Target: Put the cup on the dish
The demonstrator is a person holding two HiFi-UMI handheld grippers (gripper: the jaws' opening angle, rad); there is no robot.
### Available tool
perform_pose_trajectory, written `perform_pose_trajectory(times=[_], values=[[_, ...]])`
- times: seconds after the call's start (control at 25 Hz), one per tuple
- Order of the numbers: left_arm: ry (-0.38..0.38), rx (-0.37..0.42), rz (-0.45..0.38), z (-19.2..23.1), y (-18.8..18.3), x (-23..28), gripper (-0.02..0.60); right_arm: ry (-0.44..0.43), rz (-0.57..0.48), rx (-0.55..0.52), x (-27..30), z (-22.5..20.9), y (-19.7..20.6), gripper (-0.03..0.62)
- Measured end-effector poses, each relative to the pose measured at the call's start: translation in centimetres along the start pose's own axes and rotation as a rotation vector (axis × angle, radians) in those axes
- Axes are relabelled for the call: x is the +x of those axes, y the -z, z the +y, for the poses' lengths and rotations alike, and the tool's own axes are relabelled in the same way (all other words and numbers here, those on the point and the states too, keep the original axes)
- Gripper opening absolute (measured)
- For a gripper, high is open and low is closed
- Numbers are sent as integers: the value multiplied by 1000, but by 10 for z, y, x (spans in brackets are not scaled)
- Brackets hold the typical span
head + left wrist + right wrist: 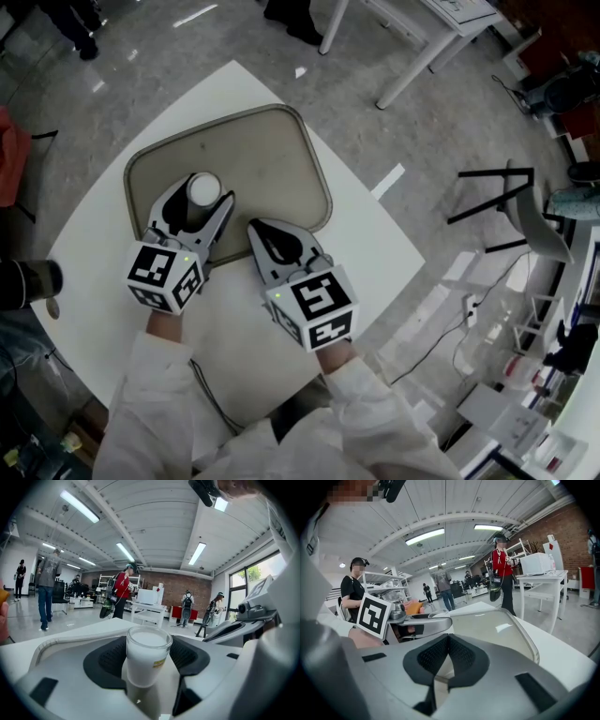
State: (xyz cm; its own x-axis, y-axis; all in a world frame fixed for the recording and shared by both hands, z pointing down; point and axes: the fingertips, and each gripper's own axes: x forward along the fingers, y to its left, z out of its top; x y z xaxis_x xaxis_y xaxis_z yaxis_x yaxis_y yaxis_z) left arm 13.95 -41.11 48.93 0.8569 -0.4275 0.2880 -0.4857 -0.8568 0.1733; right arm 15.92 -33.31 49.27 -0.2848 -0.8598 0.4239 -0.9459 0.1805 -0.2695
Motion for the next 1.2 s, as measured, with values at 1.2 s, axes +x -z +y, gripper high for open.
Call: perform_pose_trajectory(times=[1.2], values=[[5, 57, -79, -47, -50, -73, 276, -21, -69, -66, -44, 23, -31, 11]])
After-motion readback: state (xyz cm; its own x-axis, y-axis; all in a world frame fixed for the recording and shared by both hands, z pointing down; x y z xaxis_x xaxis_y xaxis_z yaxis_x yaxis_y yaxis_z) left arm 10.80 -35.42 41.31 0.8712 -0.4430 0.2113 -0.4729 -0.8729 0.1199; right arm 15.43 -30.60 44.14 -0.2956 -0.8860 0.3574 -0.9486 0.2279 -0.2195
